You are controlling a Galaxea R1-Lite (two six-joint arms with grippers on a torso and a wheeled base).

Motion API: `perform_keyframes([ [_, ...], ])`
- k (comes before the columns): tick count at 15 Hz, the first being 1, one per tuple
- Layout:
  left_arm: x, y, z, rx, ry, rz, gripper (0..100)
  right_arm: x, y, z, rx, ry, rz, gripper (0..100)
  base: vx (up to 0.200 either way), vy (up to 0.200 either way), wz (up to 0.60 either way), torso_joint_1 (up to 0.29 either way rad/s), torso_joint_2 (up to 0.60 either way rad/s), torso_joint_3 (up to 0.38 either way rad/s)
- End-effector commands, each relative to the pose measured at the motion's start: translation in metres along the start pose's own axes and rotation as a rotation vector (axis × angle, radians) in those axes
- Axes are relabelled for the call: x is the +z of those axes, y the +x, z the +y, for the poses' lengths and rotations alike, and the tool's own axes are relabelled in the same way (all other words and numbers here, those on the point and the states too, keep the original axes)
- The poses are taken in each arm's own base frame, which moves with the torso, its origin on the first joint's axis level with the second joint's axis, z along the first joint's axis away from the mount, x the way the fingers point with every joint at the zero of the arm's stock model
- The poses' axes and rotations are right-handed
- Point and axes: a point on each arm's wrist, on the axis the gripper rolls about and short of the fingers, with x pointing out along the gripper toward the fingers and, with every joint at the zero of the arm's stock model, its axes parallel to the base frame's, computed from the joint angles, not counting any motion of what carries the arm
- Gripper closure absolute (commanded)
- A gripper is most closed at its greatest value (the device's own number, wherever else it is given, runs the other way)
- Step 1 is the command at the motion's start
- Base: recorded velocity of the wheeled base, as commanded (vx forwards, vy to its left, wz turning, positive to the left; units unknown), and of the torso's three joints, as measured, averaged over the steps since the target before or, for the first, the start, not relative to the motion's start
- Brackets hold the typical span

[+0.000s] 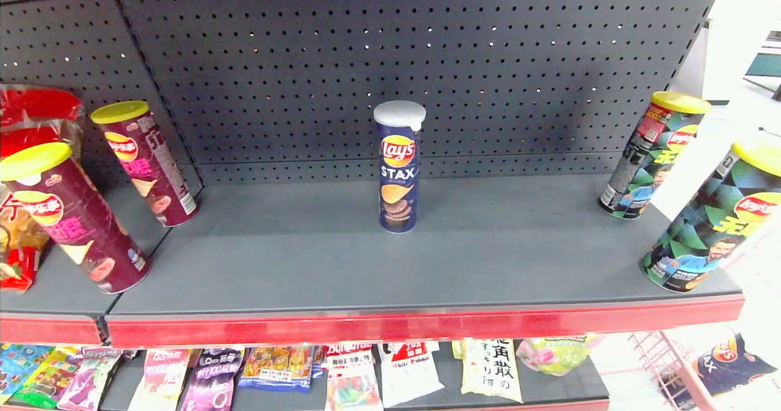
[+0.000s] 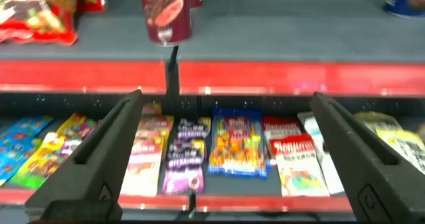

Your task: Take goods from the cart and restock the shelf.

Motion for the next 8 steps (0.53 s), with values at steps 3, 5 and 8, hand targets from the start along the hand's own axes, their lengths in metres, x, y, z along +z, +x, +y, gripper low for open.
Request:
perform_keyframes([
  [3,0.0001,0.0001,0.0000,0.000,-0.001,0.001,0,0.0001,0.0000,0.0000,0.000,0.001,0.000,0,0.000,0.000,0.00,0.000,0.00,0.000],
  [5,0.0001,0.0001,0.0000,0.000,0.001,0.001,0,0.0001,0.0000,0.0001,0.003,0.000,0.000,0,0.000,-0.200,0.00,-0.003,0.00,0.000],
  [8,0.0001,0.0001,0.0000,0.000,0.001,0.001,0,0.0002,0.0000,0.0001,0.005,0.000,-0.002,0,0.000,-0.200,0.00,0.014,0.01,0.002],
])
